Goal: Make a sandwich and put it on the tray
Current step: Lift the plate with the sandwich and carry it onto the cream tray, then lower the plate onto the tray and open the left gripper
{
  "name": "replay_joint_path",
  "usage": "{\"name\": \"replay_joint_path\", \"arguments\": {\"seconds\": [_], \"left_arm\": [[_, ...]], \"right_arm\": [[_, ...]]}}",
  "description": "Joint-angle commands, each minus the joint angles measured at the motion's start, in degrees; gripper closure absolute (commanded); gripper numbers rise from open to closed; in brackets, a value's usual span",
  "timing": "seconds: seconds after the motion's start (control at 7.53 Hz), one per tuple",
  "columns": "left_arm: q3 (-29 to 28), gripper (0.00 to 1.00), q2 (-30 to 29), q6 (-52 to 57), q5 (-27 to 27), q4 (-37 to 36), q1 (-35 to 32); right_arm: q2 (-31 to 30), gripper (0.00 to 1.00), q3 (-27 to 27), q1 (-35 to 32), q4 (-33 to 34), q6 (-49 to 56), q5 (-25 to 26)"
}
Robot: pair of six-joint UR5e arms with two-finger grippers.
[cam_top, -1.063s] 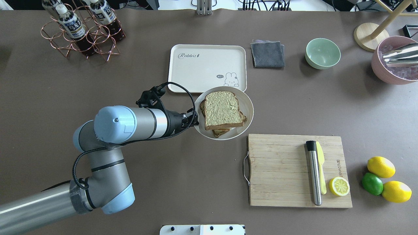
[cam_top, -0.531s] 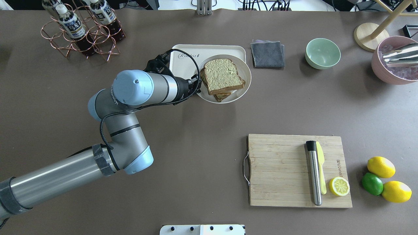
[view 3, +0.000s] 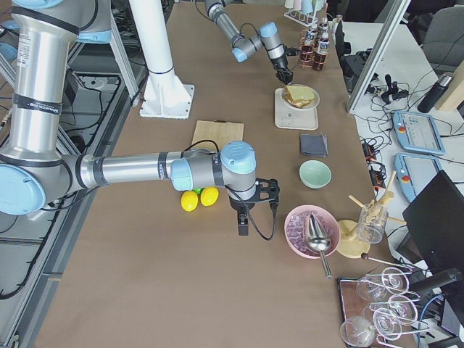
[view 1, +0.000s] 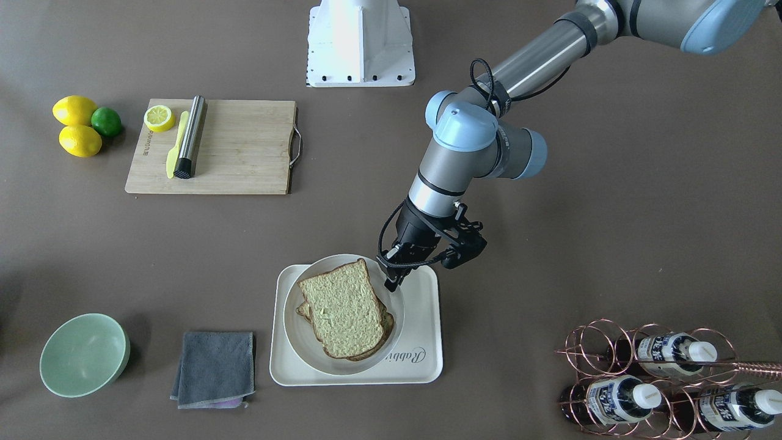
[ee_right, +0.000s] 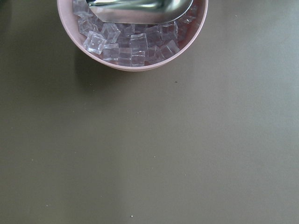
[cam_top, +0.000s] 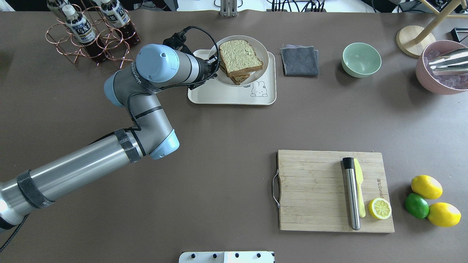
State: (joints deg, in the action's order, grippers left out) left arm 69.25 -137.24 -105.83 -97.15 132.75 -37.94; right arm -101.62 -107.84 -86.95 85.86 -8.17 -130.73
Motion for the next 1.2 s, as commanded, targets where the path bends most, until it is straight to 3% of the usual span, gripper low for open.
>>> {"name": "replay_joint_path", "arguments": {"seconds": [0.0, 1.06], "left_arm": [[-5.77, 1.0, -3.01, 0.01, 0.21, 0.31, -0.38], [-8.26, 1.0, -2.76, 1.92, 1.53, 1.46, 1.82]], "right_arm": [[0.02, 0.01, 0.17, 0.02, -0.08, -0.09, -0.05], [0.72, 0.01, 0.87, -0.06, -0.17, -0.53, -0.05]]}}
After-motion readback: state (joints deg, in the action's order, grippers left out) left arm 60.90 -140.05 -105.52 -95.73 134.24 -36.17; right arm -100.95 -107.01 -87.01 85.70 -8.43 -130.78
